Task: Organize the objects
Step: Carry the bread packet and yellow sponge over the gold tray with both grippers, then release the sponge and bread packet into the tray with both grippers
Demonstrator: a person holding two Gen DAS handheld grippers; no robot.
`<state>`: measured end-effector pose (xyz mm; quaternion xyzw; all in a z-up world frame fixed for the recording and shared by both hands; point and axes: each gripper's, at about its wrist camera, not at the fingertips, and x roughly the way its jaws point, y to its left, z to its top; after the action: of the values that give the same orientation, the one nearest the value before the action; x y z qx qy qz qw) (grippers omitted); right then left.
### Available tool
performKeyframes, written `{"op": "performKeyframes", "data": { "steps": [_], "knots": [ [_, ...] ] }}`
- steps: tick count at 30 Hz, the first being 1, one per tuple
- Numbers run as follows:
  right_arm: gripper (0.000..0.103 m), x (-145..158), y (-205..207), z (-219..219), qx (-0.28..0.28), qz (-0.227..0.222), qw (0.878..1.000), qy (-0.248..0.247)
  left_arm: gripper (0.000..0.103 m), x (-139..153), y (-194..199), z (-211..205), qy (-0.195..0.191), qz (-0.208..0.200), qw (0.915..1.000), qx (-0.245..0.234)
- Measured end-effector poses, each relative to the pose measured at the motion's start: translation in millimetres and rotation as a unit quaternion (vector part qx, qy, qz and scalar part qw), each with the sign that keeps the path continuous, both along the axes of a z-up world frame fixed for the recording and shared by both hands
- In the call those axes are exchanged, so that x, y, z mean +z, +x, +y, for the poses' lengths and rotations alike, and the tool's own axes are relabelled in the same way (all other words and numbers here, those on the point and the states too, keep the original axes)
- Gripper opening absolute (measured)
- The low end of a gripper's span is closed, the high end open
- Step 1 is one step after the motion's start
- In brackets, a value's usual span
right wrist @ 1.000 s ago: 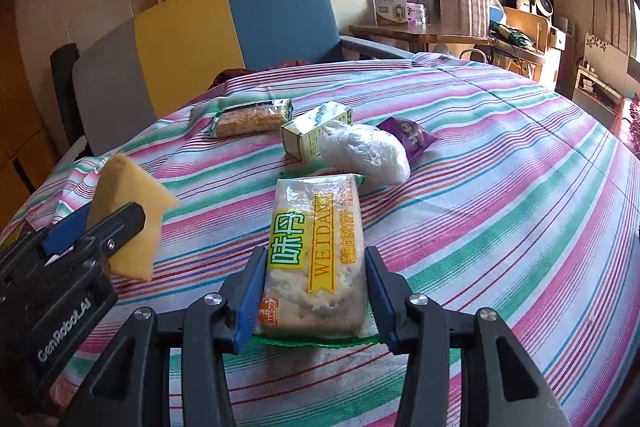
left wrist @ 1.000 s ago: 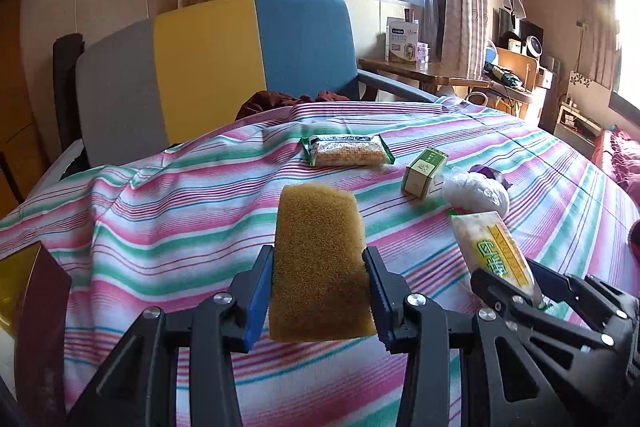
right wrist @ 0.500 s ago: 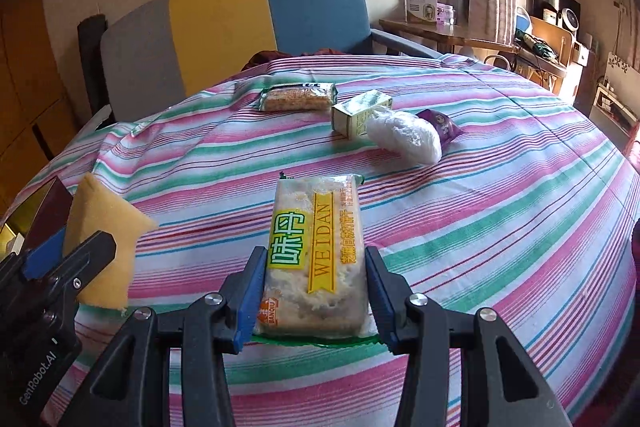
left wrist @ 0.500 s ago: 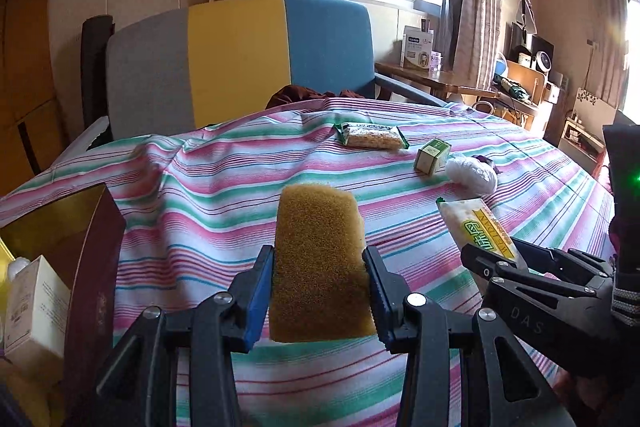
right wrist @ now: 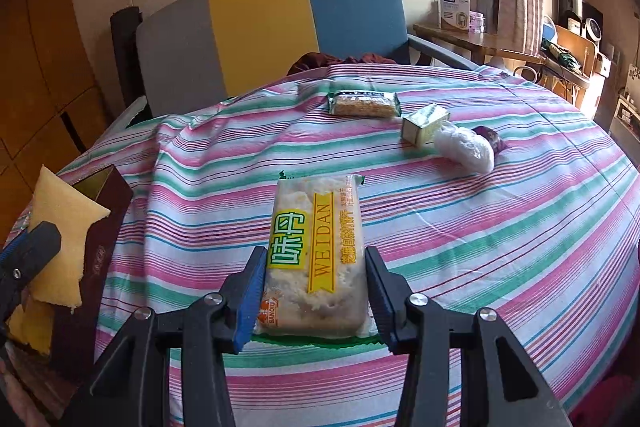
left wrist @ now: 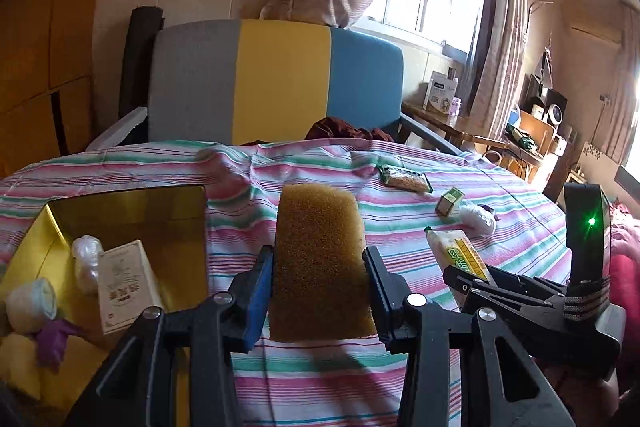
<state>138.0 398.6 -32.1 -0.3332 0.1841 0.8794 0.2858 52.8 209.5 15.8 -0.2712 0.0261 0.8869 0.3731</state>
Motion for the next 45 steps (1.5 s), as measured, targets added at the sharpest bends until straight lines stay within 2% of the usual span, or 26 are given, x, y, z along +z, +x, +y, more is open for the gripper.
{"op": "performKeyframes", "data": {
  "steps": [8, 14, 24, 27, 32, 36, 41, 43, 44, 45],
  "knots": [
    [0.048, 17, -19, -37, 0.040, 0.012, 0.999, -0.004, 0.044, 13, -27, -64, 0.011, -0.005, 0.9986, 0.052],
    [0.048, 21, -27, -54, 0.054, 0.018, 0.998, -0.016, 0.044, 16, -48, -104, 0.005, 0.001, 0.9963, 0.086],
    [0.048, 27, -44, -82, 0.087, 0.021, 0.996, -0.025, 0.044, 10, -99, -154, -0.014, -0.020, 0.9885, 0.149],
    [0.048, 29, -49, -88, 0.089, 0.033, 0.994, -0.052, 0.044, 11, -116, -174, -0.015, -0.035, 0.9846, 0.171],
    [0.048, 35, -64, -113, 0.117, 0.047, 0.989, -0.072, 0.044, 14, -137, -197, -0.032, -0.030, 0.9793, 0.198],
    [0.048, 47, -81, -136, 0.154, 0.050, 0.985, -0.061, 0.045, 7, -154, -202, -0.052, -0.037, 0.9770, 0.204],
    [0.048, 52, -91, -157, 0.186, 0.053, 0.979, -0.062, 0.045, -11, -174, -189, -0.092, -0.058, 0.9763, 0.187],
    [0.048, 51, -92, -160, 0.190, 0.052, 0.978, -0.063, 0.046, -15, -181, -185, -0.093, -0.060, 0.9766, 0.184],
    [0.048, 50, -93, -160, 0.193, 0.052, 0.978, -0.066, 0.048, -18, -185, -182, -0.100, -0.064, 0.9760, 0.182],
    [0.048, 49, -93, -160, 0.195, 0.050, 0.977, -0.065, 0.057, -20, -187, -179, -0.111, -0.067, 0.9749, 0.181]
  ]
}}
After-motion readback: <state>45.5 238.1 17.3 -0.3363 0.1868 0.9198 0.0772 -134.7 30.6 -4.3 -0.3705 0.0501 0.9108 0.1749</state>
